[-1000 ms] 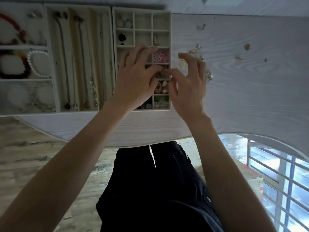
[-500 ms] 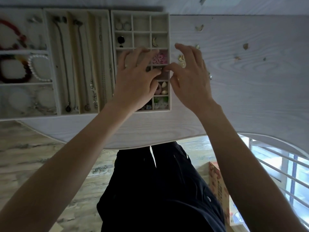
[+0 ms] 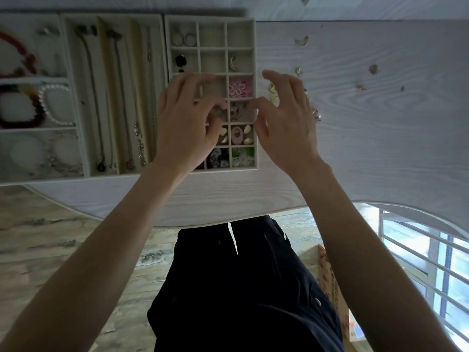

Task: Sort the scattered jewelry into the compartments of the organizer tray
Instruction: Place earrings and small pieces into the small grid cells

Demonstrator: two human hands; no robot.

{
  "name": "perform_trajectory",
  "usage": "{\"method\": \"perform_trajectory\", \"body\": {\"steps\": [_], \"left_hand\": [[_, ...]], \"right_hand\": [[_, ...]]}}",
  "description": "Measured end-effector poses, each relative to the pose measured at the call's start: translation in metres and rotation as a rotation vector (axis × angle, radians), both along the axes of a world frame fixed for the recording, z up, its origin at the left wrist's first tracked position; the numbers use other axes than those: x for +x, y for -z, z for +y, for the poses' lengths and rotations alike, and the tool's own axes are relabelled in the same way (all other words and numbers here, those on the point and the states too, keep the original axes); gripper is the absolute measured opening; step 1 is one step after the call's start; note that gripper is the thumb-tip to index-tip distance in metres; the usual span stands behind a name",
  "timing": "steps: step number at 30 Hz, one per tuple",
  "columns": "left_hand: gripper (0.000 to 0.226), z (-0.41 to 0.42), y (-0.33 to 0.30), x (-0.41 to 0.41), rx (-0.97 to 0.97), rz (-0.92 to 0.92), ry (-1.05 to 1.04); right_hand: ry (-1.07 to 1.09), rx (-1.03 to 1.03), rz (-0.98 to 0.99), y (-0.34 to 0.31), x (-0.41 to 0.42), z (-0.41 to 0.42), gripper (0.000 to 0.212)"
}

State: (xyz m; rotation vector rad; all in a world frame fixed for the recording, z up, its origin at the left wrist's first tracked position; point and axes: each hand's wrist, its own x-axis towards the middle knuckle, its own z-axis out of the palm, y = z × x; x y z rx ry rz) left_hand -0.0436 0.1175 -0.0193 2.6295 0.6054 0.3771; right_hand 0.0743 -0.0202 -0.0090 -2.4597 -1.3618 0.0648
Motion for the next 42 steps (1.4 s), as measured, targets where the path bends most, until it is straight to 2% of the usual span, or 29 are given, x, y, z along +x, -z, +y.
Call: {"method": "perform_trajectory", "body": {"steps": [7,17,23,27,29,31,34,37,42], "left_hand": [[0.024,-0.007,0.003,0.004,0.089,0.068,0.161],[0.029,-0.015,0.000,0.009,0.216,0.167,0.171],[0.024,-0.020,-0.007,0.012,0.136,0.073,0.123],[0.021,-0.037,-0.019,0.025,-0.070,0.008,0.049],[0.029,-0.047,-0.016,0.029,-0.060,0.028,0.025],[0.040,-0.056,-0.011,0.030,-0.004,0.081,0.005],[0.049,-0.066,-0.002,0.024,0.043,0.127,-0.028],[0.048,-0.068,0.002,0.020,0.045,0.124,-0.034],[0.045,-0.071,0.000,0.020,0.045,0.132,-0.073]], "right_hand": [[-0.010,-0.012,-0.019,0.000,-0.003,0.000,0.030],[-0.003,-0.009,-0.003,0.004,-0.006,-0.004,0.020],[0.038,0.121,0.103,-0.003,-0.005,-0.012,0.022],[0.261,0.303,0.200,-0.025,0.008,-0.038,0.020],[0.385,0.326,0.254,-0.025,0.020,-0.060,0.017],[0.455,0.253,0.270,-0.017,0.034,-0.080,0.015],[0.433,0.082,0.275,0.000,0.048,-0.090,0.021],[0.358,-0.012,0.225,0.009,0.055,-0.080,0.025],[0.311,-0.035,0.267,0.015,0.065,-0.073,0.014]]}}
